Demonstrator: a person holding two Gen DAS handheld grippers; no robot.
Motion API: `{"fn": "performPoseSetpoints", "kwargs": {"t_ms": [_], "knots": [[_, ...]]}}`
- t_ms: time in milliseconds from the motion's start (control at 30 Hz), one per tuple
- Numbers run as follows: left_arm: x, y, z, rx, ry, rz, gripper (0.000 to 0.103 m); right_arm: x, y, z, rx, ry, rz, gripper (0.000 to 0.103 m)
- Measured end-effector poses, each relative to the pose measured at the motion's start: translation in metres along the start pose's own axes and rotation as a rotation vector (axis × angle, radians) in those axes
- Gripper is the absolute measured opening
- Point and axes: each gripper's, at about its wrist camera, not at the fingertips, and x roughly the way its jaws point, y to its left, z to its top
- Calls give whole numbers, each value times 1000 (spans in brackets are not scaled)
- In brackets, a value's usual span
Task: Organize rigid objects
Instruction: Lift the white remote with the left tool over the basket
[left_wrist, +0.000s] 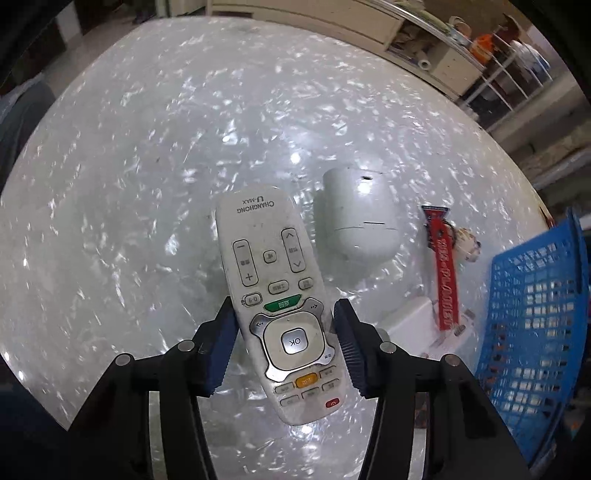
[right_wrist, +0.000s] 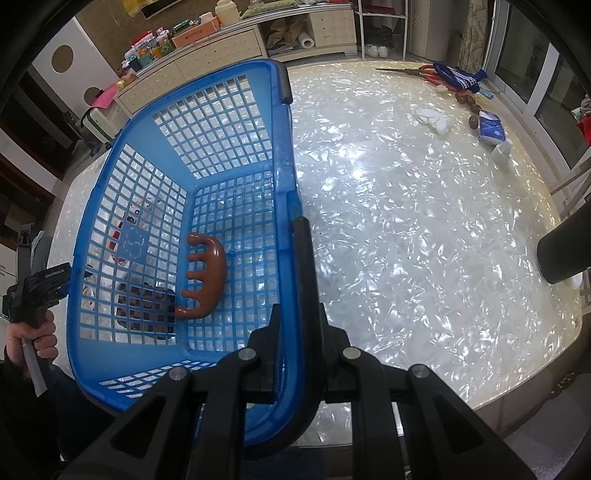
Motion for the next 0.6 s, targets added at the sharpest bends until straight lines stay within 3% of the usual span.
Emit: {"fn": "performPoseSetpoints", "kwargs": {"t_ms": [400, 600], "knots": [[-67, -49, 2, 330, -122, -45, 56, -2, -2, 2, -1, 2, -1, 13], [-105, -73, 0, 459, -164, -155, 56, -2, -2, 2, -3, 3, -6, 13]]}}
